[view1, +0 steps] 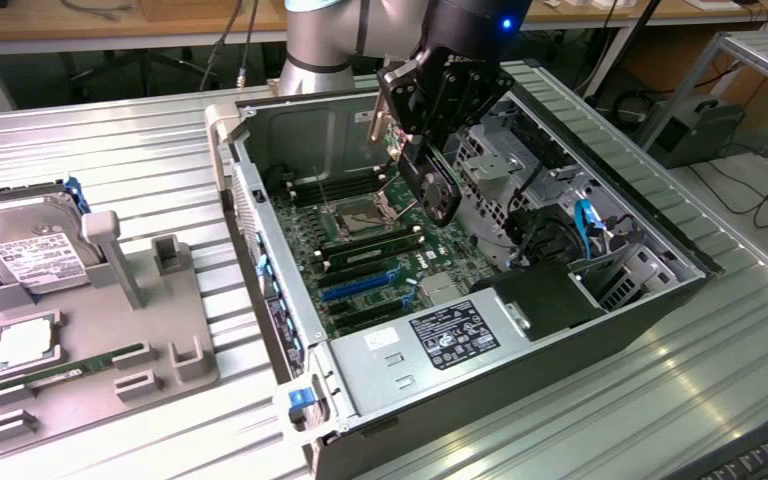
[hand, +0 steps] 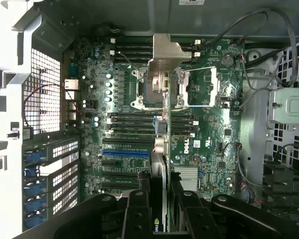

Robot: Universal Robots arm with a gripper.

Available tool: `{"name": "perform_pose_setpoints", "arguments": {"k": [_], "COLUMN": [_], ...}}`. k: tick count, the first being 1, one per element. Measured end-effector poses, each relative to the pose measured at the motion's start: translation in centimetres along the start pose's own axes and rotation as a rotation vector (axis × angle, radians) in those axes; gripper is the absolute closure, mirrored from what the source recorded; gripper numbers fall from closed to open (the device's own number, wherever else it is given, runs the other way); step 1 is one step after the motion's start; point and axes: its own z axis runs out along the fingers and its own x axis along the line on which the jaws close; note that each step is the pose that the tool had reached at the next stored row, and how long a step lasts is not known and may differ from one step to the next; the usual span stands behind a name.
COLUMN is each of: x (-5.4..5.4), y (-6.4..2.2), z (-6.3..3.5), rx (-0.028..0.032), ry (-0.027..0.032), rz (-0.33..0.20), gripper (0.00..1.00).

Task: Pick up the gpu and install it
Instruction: 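Insert the gpu into the slot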

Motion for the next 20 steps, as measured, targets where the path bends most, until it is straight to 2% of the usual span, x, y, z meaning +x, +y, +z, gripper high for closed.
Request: {"name": "perform_pose_setpoints", "arguments": {"k": [8,14,20], "x": [-0.06,-0.07,-0.06], "y": [0.0,0.0,0.0], "z": [0.0,0.03,0.03], "rx": [0.0006,0.007,0.0116], "ry": [0.0003,0.0029,-0.0006], "rz": [-0.01,-0.131,-0.228], "gripper": [0.74,0.74,0.74]}}
